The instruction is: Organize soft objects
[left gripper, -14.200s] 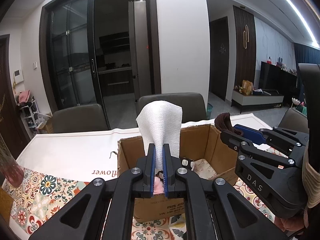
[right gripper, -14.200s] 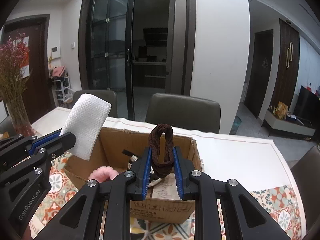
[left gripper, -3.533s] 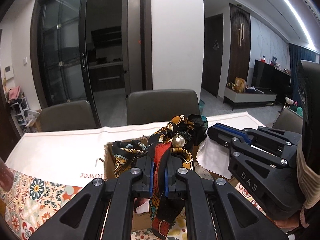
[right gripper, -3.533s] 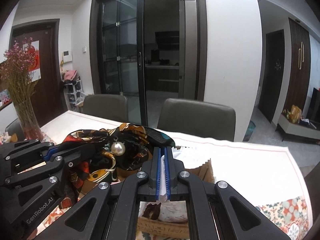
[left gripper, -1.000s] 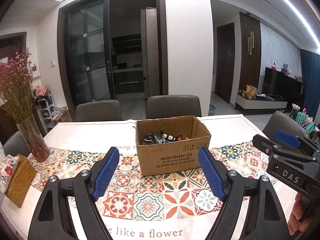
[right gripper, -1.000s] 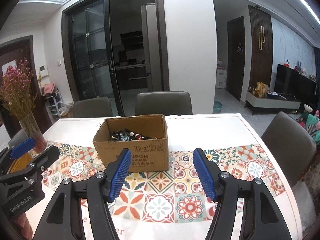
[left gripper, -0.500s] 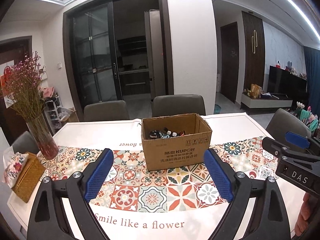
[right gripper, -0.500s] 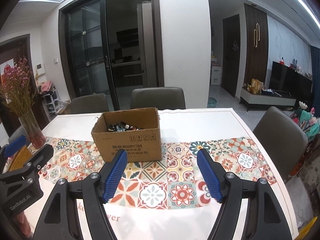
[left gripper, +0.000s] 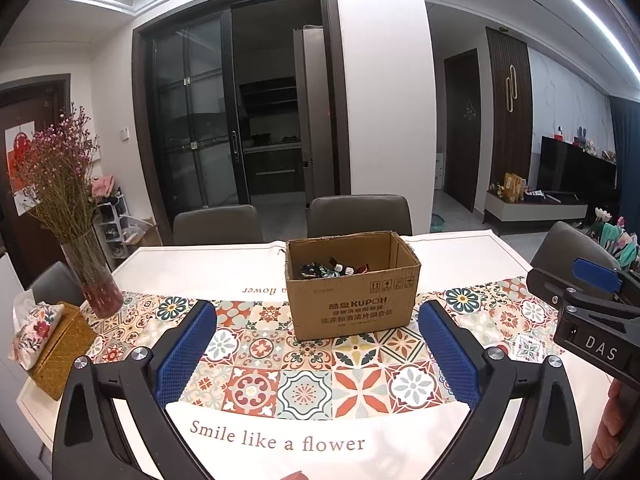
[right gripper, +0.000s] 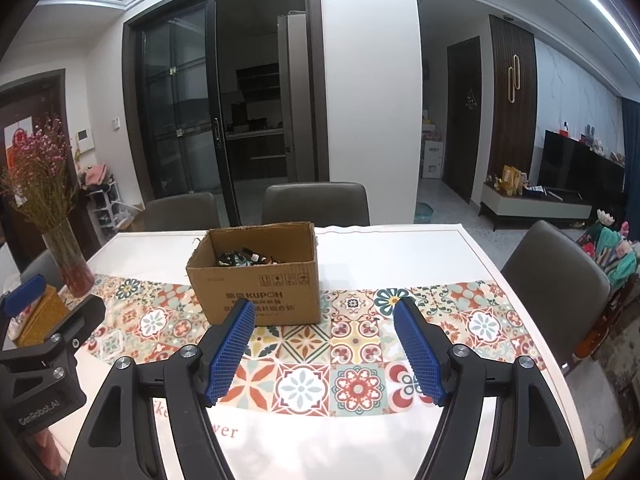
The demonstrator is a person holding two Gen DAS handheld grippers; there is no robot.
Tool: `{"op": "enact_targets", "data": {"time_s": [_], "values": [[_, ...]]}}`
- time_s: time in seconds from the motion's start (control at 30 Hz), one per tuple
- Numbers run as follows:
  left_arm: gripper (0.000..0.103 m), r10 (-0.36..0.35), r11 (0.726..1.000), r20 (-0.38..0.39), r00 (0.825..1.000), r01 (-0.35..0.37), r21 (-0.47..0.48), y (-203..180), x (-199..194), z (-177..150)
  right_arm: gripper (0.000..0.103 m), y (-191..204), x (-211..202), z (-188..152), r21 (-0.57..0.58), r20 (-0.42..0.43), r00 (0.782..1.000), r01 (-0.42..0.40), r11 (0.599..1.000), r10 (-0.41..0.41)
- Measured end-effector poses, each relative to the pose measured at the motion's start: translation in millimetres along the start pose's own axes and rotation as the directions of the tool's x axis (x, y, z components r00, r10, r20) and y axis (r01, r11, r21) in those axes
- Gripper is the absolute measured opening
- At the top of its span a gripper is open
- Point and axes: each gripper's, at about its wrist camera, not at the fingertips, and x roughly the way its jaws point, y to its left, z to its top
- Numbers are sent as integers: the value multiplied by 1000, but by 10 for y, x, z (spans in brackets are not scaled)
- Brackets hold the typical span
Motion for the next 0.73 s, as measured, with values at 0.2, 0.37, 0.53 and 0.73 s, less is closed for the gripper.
{"op": "enact_targets", "data": {"time_s": [0.2,0.37,0.53,0.73], "values": [[103,-8,1000,1,1000,8,1,-25,-18,-4,73,-15,-17,-6,3,6,1000,-6,1000,6],[103,-7,1000,0,1000,7,7,-42,-17,-10,73,-27,-19,-14,4,7,1000,-13,1000,13],[103,-7,1000,-1,1000,7,8,-42,-8,-3,73,-33,-19,-24,9,2,1000,-14,1000,14],[103,-9,1000,-2,1000,9,5,-44,-7,-9,73,-21,-11,-28,9,-1,1000,-14,1000,14]]}}
